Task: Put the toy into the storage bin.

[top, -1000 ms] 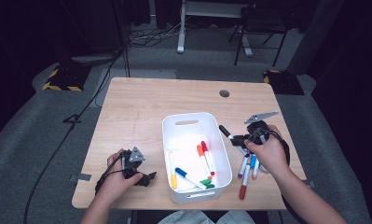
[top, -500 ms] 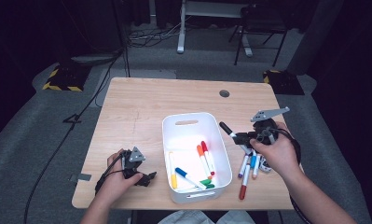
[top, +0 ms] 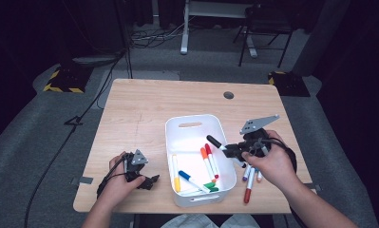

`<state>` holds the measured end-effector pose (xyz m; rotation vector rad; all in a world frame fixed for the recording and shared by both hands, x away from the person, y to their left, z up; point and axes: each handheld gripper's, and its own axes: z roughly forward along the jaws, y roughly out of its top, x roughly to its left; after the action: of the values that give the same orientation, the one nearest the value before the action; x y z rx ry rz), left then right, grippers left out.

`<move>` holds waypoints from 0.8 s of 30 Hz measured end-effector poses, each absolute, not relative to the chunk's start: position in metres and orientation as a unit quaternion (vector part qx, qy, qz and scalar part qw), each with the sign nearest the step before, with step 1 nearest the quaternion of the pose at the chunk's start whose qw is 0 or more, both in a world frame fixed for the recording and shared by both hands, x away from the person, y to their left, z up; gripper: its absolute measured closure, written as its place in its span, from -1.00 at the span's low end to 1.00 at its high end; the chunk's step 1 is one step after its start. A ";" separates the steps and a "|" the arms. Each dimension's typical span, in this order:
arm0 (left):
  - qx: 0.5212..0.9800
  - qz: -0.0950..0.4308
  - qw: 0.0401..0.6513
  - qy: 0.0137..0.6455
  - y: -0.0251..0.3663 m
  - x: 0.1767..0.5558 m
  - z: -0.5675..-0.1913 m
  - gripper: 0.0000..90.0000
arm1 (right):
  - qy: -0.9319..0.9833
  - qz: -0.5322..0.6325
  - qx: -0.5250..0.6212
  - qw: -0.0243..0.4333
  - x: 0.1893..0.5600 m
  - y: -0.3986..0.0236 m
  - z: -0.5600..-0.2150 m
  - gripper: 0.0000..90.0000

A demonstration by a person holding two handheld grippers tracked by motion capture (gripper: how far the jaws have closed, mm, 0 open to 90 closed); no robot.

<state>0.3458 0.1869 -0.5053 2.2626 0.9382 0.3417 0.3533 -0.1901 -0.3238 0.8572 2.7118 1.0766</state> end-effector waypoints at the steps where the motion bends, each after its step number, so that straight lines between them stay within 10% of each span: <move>1: 0.864 0.129 0.329 0.358 0.187 0.346 -0.505 -1.00 | 0.892 0.355 0.275 0.049 0.352 -0.187 -0.325 0.71; 24: 0.863 0.127 0.328 0.362 0.187 0.345 -0.505 -1.00 | 0.924 0.317 0.214 0.008 0.331 -0.147 -0.345 0.71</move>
<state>0.3452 0.1867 -0.5054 2.2606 0.9467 0.3322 0.3309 -0.1470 -0.3455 0.6678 2.8879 0.9918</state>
